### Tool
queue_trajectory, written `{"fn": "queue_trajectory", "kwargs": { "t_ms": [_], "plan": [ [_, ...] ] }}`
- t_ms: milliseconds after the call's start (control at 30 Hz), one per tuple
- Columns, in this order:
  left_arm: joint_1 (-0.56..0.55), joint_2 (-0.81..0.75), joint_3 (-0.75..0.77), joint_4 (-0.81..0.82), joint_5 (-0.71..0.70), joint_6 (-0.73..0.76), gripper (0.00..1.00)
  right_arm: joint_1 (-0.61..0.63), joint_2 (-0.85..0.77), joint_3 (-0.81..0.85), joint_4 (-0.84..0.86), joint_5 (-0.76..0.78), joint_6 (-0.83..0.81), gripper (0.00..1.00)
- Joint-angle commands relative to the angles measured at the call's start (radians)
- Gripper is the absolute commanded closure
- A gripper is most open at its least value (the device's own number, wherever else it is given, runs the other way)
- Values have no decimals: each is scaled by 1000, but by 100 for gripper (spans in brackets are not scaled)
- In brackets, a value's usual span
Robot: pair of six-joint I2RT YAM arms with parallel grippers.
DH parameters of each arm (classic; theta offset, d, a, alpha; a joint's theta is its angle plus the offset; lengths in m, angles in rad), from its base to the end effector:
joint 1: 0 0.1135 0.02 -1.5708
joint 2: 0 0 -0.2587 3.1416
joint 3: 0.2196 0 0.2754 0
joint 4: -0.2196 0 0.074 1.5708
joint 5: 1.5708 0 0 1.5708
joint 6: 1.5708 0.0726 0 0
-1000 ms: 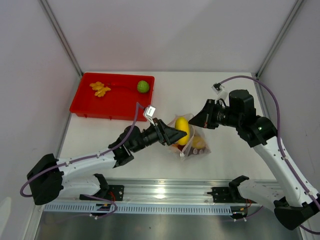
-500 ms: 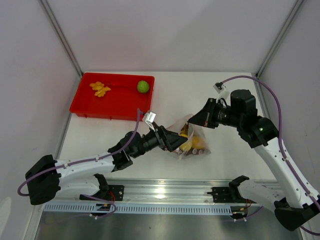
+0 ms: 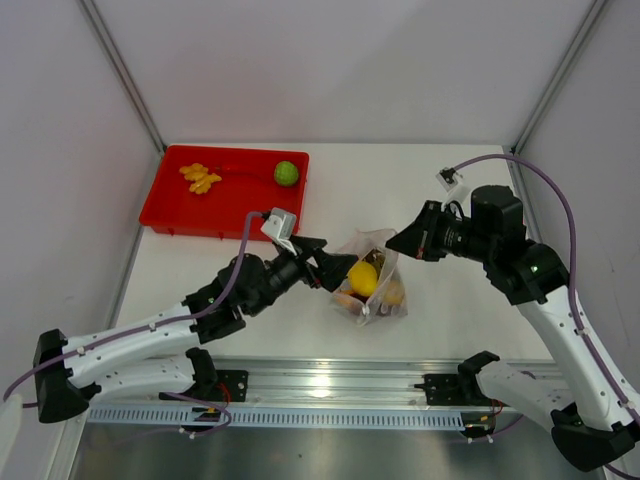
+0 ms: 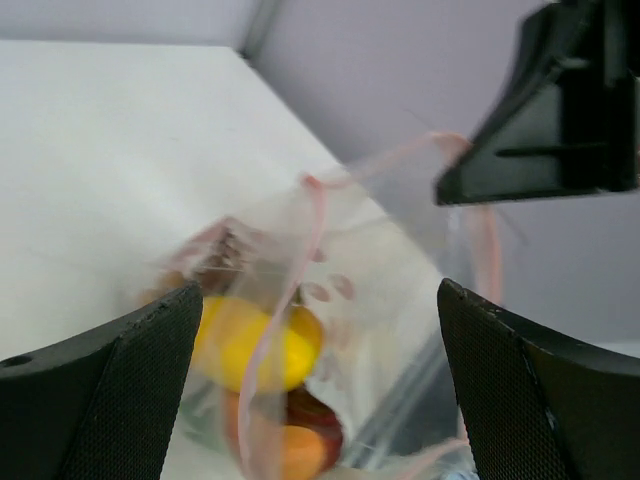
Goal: Place the food in the zip-top bag and seal the zipper
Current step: Place the fake fruit in the zipper food storage bag, then pick up the fake fruit from the bin.
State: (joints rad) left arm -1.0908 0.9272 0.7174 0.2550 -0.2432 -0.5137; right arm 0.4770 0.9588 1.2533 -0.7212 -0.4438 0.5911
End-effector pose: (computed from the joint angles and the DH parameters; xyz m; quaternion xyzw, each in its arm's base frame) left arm 0.1469 -0.2442 0.3297 0.1111 0.6824 -0.4576 0.5590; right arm 0.1973 0.1371 0.4029 -0.0722 0.8256 0.4281 0.3604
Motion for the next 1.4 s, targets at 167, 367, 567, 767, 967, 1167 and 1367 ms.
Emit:
{"fn": "queue_trajectory", "kwargs": {
  "t_ms": [167, 367, 567, 767, 967, 1167, 1367],
  "plan": [
    [110, 99, 267, -380, -255, 254, 0, -8, -48, 35, -52, 65, -83, 100],
    [437, 246, 482, -654, -24, 179, 1, -12, -60, 37, -84, 89, -129, 100],
    [600, 470, 632, -703, 53, 152, 0, -12, -65, 23, -87, 105, -166, 100],
    [710, 712, 848, -697, 160, 72, 1, -15, -68, 0, -86, 111, -189, 100],
    [789, 936, 1022, -697, 167, 17, 1, -24, -72, -25, -86, 119, -208, 100],
    [874, 1108, 1182, -727, 232, -110, 1, -35, -65, -57, -61, 93, -212, 100],
    [922, 1262, 1315, -796, 308, -284, 3, -47, -54, -104, -21, 60, -200, 100]
  ]
}}
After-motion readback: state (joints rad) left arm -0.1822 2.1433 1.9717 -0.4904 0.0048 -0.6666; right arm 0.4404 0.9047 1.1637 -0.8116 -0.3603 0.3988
